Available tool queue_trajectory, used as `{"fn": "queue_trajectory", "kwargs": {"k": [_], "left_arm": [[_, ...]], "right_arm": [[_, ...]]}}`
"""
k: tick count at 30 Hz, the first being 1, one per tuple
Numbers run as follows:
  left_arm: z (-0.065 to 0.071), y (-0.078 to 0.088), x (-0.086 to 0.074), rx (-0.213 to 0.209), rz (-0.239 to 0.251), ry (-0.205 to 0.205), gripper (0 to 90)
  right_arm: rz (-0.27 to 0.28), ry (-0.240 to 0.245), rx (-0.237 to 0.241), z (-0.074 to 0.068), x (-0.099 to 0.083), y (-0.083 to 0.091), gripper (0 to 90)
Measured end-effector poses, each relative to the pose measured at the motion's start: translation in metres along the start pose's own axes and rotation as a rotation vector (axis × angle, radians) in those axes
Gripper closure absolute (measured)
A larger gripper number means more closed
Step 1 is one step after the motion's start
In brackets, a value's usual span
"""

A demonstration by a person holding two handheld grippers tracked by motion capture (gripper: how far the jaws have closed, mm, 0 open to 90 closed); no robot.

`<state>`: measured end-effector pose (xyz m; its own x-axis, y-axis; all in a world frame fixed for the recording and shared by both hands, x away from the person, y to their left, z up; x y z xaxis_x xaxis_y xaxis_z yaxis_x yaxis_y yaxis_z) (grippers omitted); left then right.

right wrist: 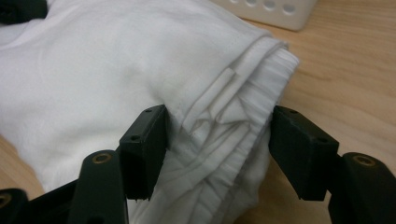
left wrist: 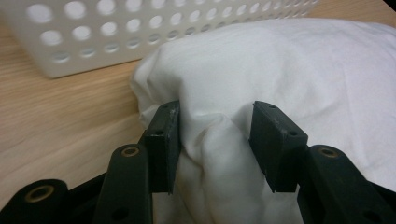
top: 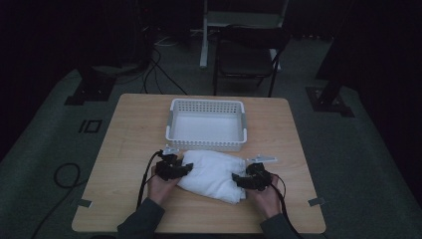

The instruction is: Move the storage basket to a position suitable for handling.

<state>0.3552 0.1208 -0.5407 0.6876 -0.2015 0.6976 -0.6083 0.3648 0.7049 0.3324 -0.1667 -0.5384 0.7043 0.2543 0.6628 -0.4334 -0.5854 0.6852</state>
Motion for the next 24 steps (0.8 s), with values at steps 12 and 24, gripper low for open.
{"fn": "queue_trajectory", "kwargs": {"k": [12,24], "left_arm": [[-0.02,0.01,-0.005,0.053,0.025,0.014,51.9],[-0.03,0.008,-0.003,0.069,0.045,0.016,50.0]], "right_arm": [[0.023,0.012,0.047,-0.003,0.018,-0.023,37.5],[0.028,0.018,0.046,-0.004,0.026,-0.031,35.2]]}}
Point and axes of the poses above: each handheld gripper's, and its own axes: y roughly backward along the jaws, x roughly out of its top, z roughly to its right, the point moved 3 cm from there along -y, roughly forward along the jaws, and after that the axes turned 10 degrees about x, right-handed, at the moved point
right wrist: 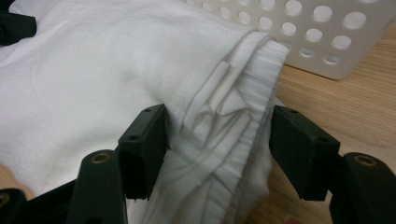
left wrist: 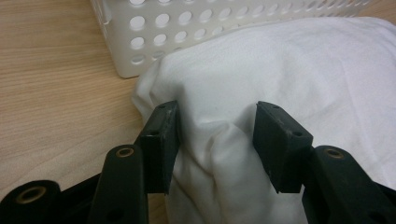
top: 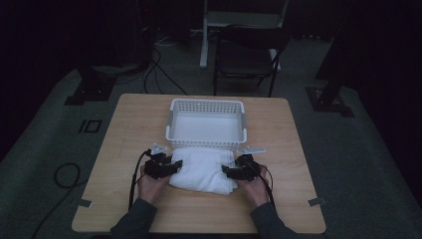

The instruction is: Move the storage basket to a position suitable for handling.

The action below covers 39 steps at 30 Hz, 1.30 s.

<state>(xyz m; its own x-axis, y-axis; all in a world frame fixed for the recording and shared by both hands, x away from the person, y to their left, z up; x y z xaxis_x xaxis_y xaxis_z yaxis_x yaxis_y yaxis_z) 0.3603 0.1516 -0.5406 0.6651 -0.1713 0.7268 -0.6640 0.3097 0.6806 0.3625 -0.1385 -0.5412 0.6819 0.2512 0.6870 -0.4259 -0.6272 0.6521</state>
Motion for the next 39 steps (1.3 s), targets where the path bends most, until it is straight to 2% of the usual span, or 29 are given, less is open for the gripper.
{"fn": "queue_trajectory", "kwargs": {"k": [8,17,24,29,34,39], "left_arm": [[-0.001,0.01,0.002,0.005,0.037,0.001,49.3],[-0.005,0.018,0.004,0.012,0.057,0.015,47.9],[-0.007,0.027,0.009,0.004,0.086,0.04,44.8],[-0.005,0.029,0.009,-0.006,0.084,0.045,41.2],[-0.001,0.025,0.008,-0.016,0.063,0.049,31.7],[0.004,0.022,0.006,-0.025,0.046,0.044,28.4]], "right_arm": [[-0.003,-0.018,0.006,0.002,-0.001,0.001,32.4],[-0.003,-0.004,0.001,0.0,-0.001,0.002,31.8],[0.004,0.011,-0.029,-0.005,0.002,0.009,30.3],[0.019,0.021,-0.039,-0.008,0.004,0.012,27.8],[0.034,0.01,-0.041,-0.011,0.006,0.012,22.6],[0.042,0.012,-0.04,-0.012,0.007,0.012,21.7]]}}
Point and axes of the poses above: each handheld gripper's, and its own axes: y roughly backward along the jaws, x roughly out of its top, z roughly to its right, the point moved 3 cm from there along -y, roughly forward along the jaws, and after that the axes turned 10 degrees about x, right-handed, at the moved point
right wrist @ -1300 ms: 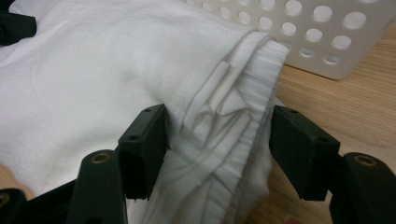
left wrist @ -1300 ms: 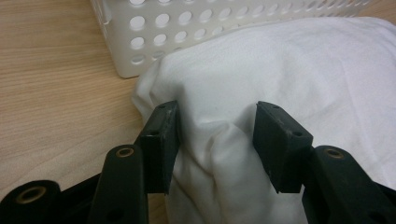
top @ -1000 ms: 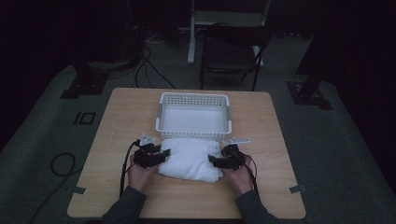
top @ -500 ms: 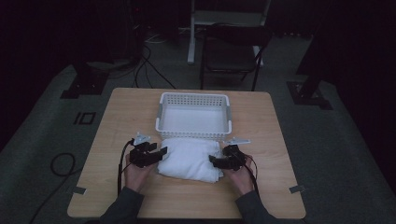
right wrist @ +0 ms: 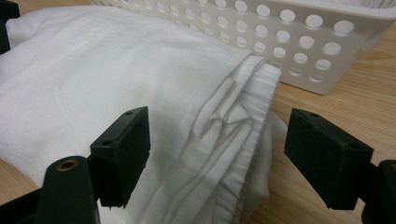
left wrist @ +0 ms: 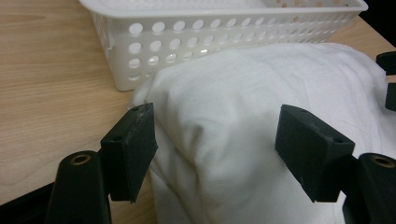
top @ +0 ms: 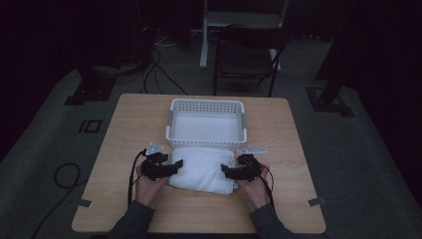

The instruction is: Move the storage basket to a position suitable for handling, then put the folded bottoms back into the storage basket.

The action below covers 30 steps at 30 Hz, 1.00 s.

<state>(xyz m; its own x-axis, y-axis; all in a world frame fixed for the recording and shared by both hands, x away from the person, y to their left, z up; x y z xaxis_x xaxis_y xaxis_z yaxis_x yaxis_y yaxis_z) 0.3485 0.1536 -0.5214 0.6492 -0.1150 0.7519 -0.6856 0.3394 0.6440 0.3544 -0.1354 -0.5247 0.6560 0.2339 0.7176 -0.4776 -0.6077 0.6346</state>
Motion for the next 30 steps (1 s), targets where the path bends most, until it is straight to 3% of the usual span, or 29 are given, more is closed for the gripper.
{"fn": "queue_trajectory", "kwargs": {"k": [6,10,16,22,30], "left_arm": [[-0.003,-0.006,-0.003,0.007,-0.033,0.017,20.5],[-0.003,-0.019,-0.011,0.029,-0.075,0.0,15.5],[-0.008,-0.029,-0.019,0.006,-0.102,0.014,9.8],[-0.008,-0.037,-0.022,0.004,-0.107,-0.003,8.9],[-0.013,-0.042,-0.026,-0.041,-0.108,0.038,8.2]], "right_arm": [[-0.019,-0.025,0.017,0.003,-0.004,-0.006,16.9],[-0.055,-0.039,0.012,0.006,-0.008,-0.013,13.2],[-0.077,-0.041,0.002,0.01,-0.011,-0.019,9.5],[-0.092,-0.071,0.013,0.015,-0.012,-0.024,8.8],[-0.101,-0.129,0.061,0.022,-0.013,-0.028,8.7]]}}
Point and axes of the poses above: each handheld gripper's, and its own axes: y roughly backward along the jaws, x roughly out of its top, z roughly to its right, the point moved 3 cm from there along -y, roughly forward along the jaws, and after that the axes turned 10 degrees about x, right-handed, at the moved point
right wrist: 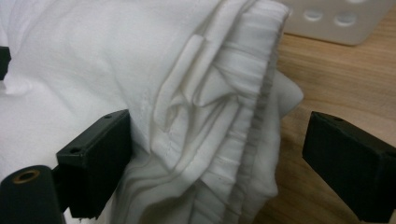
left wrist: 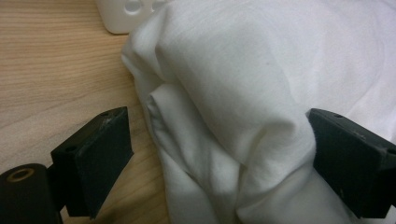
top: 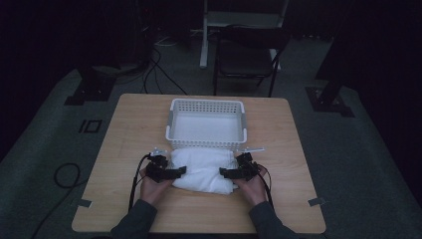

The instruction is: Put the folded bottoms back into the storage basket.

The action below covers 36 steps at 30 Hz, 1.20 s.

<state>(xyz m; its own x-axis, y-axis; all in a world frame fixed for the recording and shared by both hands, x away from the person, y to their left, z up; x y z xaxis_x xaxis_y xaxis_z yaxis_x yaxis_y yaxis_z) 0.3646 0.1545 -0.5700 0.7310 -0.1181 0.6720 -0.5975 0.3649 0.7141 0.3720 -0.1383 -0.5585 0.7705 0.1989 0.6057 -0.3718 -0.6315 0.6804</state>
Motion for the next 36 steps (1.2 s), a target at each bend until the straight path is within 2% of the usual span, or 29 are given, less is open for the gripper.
{"fn": "queue_trajectory", "kwargs": {"k": [2,5,6,10,12,14,15,17,18,26,31,36], "left_arm": [[0.0,0.0,0.0,-0.002,0.001,-0.001,8.3],[-0.001,-0.001,0.001,-0.01,-0.001,-0.008,8.3],[-0.001,-0.001,0.001,-0.012,-0.003,-0.008,8.4],[-0.001,-0.001,0.002,-0.024,-0.016,-0.009,9.1],[0.0,0.0,0.002,-0.054,-0.025,-0.001,14.4],[0.001,0.0,0.002,-0.048,-0.027,-0.001,15.5],[0.001,0.0,0.002,-0.052,-0.03,0.001,15.8],[0.001,0.001,0.002,-0.062,-0.032,0.008,18.5],[0.001,0.001,0.002,-0.064,-0.033,0.011,19.1],[0.002,0.001,0.003,-0.084,-0.057,0.032,24.4],[0.001,0.001,0.003,-0.128,-0.074,0.05,30.9],[0.0,0.001,0.003,-0.149,-0.078,0.056,33.5]], "right_arm": [[-0.003,-0.008,0.015,0.002,0.0,-0.001,8.7],[0.0,-0.044,0.064,0.006,-0.001,-0.003,8.8],[0.002,-0.032,0.07,0.007,-0.001,-0.003,8.8],[0.0,-0.031,0.073,0.007,-0.001,-0.003,9.0],[0.0,-0.031,0.077,0.007,-0.001,-0.003,9.7],[-0.001,-0.03,0.087,0.007,-0.001,-0.003,10.0],[-0.002,-0.03,0.089,0.007,-0.001,-0.003,13.0],[-0.002,-0.037,0.155,0.007,-0.001,-0.003,24.0],[0.002,-0.051,0.188,0.008,-0.002,-0.003,25.4],[0.005,-0.069,0.217,0.009,-0.002,-0.003,30.1],[0.001,-0.08,0.242,0.011,-0.001,-0.004,33.1],[0.002,-0.08,0.253,0.012,-0.001,-0.004,34.2]]}}
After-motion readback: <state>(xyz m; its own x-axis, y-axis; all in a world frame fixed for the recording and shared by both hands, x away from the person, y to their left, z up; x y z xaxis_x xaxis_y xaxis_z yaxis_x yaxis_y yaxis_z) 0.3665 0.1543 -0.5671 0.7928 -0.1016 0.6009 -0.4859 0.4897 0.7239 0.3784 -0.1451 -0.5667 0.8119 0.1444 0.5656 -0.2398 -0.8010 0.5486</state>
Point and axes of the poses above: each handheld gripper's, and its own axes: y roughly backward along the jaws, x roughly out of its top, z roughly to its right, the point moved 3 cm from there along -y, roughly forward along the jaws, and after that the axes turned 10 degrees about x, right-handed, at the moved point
